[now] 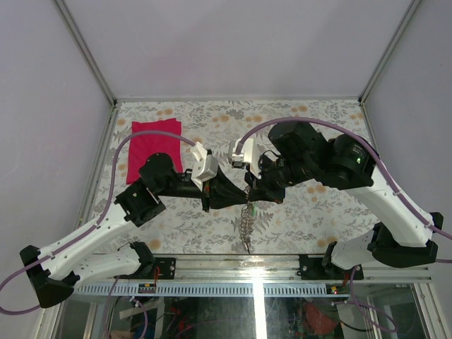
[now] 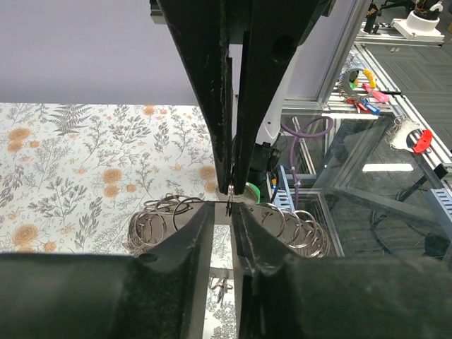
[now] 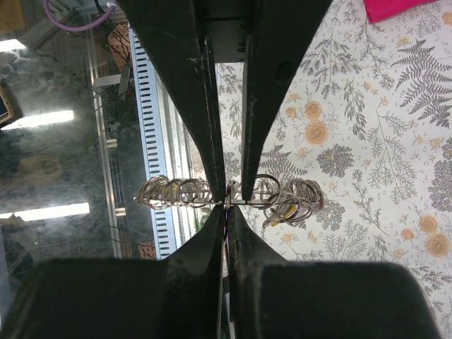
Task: Put the keys on the keyring
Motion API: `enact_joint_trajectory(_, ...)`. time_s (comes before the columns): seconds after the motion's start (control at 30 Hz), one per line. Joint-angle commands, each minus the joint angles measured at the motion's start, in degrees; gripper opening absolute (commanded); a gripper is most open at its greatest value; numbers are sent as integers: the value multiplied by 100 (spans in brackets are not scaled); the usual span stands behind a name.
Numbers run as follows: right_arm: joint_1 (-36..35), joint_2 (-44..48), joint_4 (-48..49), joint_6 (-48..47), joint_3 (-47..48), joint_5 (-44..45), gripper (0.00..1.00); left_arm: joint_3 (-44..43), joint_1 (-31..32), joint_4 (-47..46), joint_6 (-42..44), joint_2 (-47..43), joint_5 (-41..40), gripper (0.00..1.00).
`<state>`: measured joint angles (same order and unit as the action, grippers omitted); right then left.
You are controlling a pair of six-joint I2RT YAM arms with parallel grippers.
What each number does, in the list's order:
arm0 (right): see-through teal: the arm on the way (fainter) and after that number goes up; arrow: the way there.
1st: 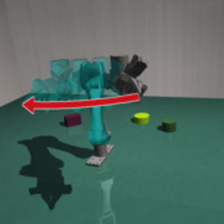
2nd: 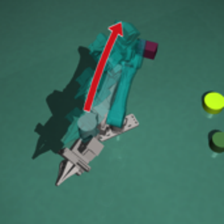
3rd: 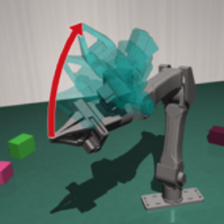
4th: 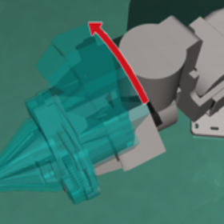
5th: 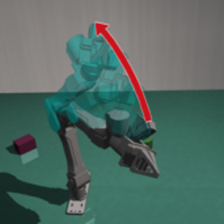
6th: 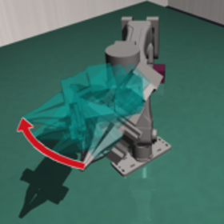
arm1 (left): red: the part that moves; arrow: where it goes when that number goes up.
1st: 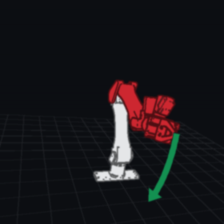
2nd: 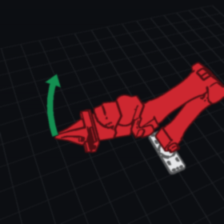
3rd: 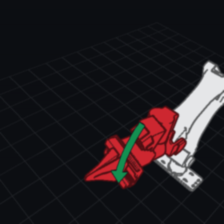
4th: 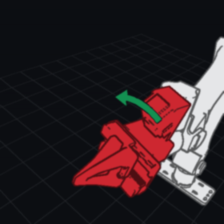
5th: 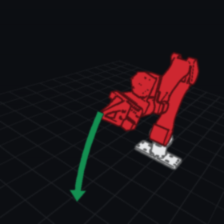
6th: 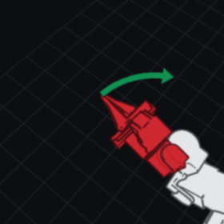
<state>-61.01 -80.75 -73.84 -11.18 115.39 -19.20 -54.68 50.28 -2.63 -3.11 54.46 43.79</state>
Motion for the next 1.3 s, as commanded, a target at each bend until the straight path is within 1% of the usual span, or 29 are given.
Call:
enact_joint_trajectory(0.0, -25, -3, 441, -8, 32, -199, 0, -218, 49, -88, 82, 3, 51, 11)
enact_joint_trajectory(0.1, -25, 36, 502, 15, -9, -214, 0, -256, 68, -52, 93, 12, 81, 0)
enact_joint_trajectory(0.23, -25, 126, 630, 84, -111, -190, 0, -261, 78, -94, 28, -84, -14, 0)
enact_joint_trajectory(0.27, -28, 168, 690, 115, -146, -175, 3, -222, 78, -200, -43, -140, -56, 0)
enact_joint_trajectory(0.33, -25, 304, 865, 204, -272, -99, 16, -70, 78, -495, -211, -288, -214, 0)
enact_joint_trajectory(0.4, -25, 497, 1195, 332, -430, -7, 25, 113, 78, -780, -377, -422, -348, 0)
enact_joint_trajectory(0.5, -29, 936, 1909, 689, -877, 221, 31, 315, 78, -1169, -607, -604, -544, 0)
enact_joint_trajectory(0.57, -25, 1452, 2668, 1011, -1429, 436, 34, 459, 85, -1428, -768, -682, -665, 0)
enact_joint_trajectory(0.7, -25, 2477, 4406, 1805, -2795, 988, 36, 718, 78, -1886, -1021, -836, -879, 0)
enact_joint_trajectory(0.77, -26, 2877, 5032, 2152, -3432, 1234, 35, 798, 78, -2032, -1097, -899, -964, 0)
enact_joint_trajectory(0.87, -27, 3289, 5745, 2558, -4112, 1462, 33, 852, 78, -2260, -1224, -934, -1011, 0)
enact_joint_trajectory(0.93, -25, 3437, 6108, 2809, -4460, 1514, 33, 844, 78, -2337, -1271, -940, -1025, 0)
enact_joint_trajectory(1.1, -30, 3485, 6686, 3344, -4922, 1242, 40, 871, 79, -2444, -1328, -1010, -1157, 0)
enact_joint_trajectory(1.27, -25, 3634, 7167, 3926, -5293, 1349, 39, 873, 79, -2458, -1323, -1080, -1259, 0)
